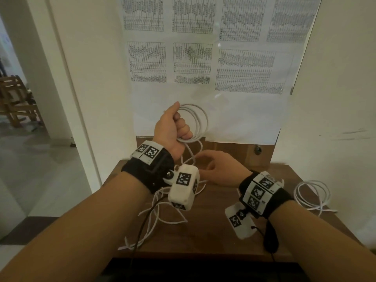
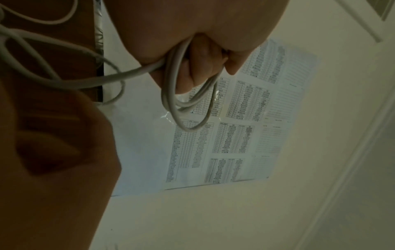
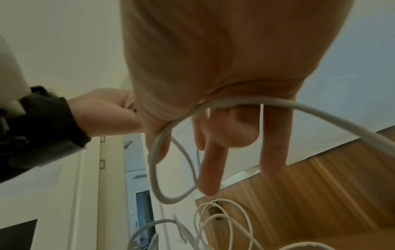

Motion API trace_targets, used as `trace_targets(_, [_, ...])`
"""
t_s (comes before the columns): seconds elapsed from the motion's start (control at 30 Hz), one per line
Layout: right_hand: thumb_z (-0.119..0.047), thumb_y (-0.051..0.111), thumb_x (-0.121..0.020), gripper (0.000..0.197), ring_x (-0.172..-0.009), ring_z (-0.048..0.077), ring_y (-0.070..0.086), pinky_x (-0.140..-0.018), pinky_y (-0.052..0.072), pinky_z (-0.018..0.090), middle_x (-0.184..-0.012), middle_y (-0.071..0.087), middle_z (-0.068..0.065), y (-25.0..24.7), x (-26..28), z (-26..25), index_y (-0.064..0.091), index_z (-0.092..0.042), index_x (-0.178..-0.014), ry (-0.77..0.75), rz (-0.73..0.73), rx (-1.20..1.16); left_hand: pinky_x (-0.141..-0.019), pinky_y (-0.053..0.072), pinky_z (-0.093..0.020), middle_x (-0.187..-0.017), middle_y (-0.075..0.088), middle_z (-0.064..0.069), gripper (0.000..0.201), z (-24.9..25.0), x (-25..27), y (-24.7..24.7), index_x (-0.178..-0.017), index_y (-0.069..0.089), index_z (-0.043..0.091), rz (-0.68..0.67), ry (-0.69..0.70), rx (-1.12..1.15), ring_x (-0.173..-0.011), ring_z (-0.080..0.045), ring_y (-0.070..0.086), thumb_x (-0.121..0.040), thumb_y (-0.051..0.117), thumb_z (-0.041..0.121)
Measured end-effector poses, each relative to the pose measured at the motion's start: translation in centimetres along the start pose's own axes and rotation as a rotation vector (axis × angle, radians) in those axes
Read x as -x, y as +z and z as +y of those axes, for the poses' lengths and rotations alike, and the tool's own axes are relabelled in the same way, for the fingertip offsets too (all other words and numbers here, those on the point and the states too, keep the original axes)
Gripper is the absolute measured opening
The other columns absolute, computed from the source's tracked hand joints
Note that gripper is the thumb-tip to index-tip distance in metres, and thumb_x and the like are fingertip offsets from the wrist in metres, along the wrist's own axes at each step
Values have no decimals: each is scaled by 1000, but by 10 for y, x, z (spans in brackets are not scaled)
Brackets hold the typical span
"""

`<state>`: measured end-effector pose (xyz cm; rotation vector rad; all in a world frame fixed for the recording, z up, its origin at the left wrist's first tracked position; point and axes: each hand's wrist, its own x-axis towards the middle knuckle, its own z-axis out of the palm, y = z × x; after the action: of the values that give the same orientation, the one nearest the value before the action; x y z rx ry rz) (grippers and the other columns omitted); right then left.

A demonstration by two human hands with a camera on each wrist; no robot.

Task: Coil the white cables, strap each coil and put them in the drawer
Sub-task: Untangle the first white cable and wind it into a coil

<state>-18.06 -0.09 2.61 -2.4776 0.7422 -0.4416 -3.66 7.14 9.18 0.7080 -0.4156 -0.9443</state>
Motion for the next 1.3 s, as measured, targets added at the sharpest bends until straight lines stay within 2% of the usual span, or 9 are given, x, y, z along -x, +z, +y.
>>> trace_targets(0.17, [-47,63,-92,23,-79,13,66,-79,58,43,-87,71,-5,8,-13,1,76,-28,-93,-18,58,33,-45,31,-23,-51,24,6,44,-15,5,5,-67,38,20,-23,-17,-102,-42,-9,24,-104,49,42])
trace_targets(0.3, [-37,65,-93,14,-75,13,61,-76,56,38,-75,63,-11,3,-16,10,71,-29,-83,32,25,70,-45,27,-22,-51,24,7,43,-8,4,3,-68,38,19,-25,-26,-18,-41,-9,22,-104,48,41])
trace_targets(0.5, [-40,71,-88,15,-84,7,61,-79,53,29,-100,63,-15,-6,-12,33,69,-34,-102,132,-84,74,-40,24,-21,-50,22,7,43,12,3,6,-68,37,20,-129,-25,110,-38,-8,21,-104,46,42])
trace_targets(0.6, [-32,77,-83,28,-81,7,60,-70,48,22,-91,55,-22,-11,-10,35,64,-31,-108,118,-49,75,-40,24,-21,-49,22,7,43,16,4,6,-68,37,20,-134,-19,131,-37,-7,21,-104,46,42])
trace_targets(0.77, [-49,71,-86,28,-80,12,63,-74,52,29,-84,65,-7,-19,-14,50,64,-23,-83,210,74,11,-40,23,-20,-48,22,7,45,20,2,-3,-66,36,20,-107,-31,193,-37,-8,21,-104,48,42])
trace_targets(0.93, [-18,64,-93,31,-67,24,63,-55,45,24,-66,60,3,-21,-9,59,52,-16,-65,240,363,63,-42,23,-20,-49,24,7,46,22,2,-8,-64,36,21,-124,-66,240,-37,-8,23,-103,49,43])
trace_targets(1.07, [2,54,-95,28,-63,17,71,-48,52,25,-86,71,3,-20,-4,58,48,-25,-98,175,438,-264,-40,24,-19,-47,24,7,47,32,-5,-15,-64,35,21,-85,-36,285,-36,-8,23,-103,50,41])
trace_targets(1.17, [0,56,-96,61,-64,16,70,-51,51,22,-91,75,-1,-25,1,66,34,-37,-139,179,387,-336,-38,23,-19,-46,24,7,48,43,-15,-29,-63,34,21,-41,-9,294,-35,-8,22,-103,49,41])
trace_targets(1.3, [-14,65,-95,31,-60,12,67,-47,47,16,-79,71,-4,-36,5,82,61,-19,-125,339,365,-224,-39,18,-19,-43,20,7,53,56,-23,-47,-58,29,22,-48,-49,253,-32,-8,20,-105,44,41])
